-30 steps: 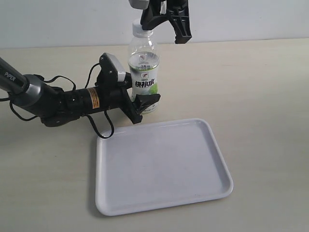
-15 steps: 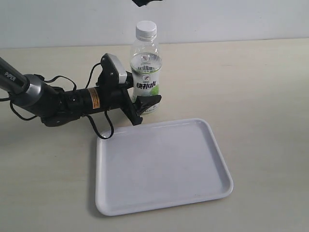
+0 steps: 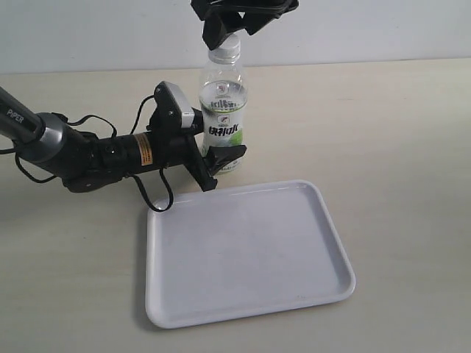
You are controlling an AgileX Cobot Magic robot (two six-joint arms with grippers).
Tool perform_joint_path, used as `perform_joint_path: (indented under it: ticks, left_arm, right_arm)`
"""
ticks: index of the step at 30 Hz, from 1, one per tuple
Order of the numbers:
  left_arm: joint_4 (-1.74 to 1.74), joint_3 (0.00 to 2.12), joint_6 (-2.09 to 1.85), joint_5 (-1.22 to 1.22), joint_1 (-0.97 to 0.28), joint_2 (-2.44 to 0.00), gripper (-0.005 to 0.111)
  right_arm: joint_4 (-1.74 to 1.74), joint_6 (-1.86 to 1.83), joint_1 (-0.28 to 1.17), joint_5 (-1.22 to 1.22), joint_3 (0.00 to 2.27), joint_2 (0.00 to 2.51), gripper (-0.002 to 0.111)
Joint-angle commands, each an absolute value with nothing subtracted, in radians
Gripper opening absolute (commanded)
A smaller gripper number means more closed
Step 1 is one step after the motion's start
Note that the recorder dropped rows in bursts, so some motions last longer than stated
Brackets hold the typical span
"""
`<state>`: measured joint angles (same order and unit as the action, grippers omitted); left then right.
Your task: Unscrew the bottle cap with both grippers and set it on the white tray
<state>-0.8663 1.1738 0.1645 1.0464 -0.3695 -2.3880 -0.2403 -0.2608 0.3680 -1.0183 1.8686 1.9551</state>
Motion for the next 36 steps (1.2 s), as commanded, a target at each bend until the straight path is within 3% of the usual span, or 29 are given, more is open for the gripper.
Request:
perform_joint_path:
  ticks: [1,8,10,19,31,36]
  left_arm:
    - [-0.880,1.174,0.156,1.027,-0.373,-2.385,0.000]
    - [-0.880,1.174,0.156,1.027,-0.373,-2.385,0.000]
    - [-0.880,1.174,0.156,1.027,-0.373,-2.385,0.000]
    - [-0.880,1.174,0.156,1.027,-0.373,-2.385,0.000]
    - [-0.880,1.174,0.156,1.027,-0.373,-2.385,0.000]
    - [-0.880,1.174,0.156,1.027,-0.373,-2.385,0.000]
  right_arm:
    - [-0.234,-0.260,0.367,-1.010,1.872,1.963,0.064]
    - [-0.237,-0.269,0.367,-0.980,1.872,1.979,0.064]
    - [-0.237,-0.269,0.367,-0.980,1.872,1.979,0.059]
    - [-0.251,-0.497,0.367,-1.008,1.872,1.979,0.000]
    - [-0.262,-1.180,0.367,-1.044,1.872,1.975,0.000]
    - [-0.262,-1.253,0.367,-1.038,1.872,1.975,0.000]
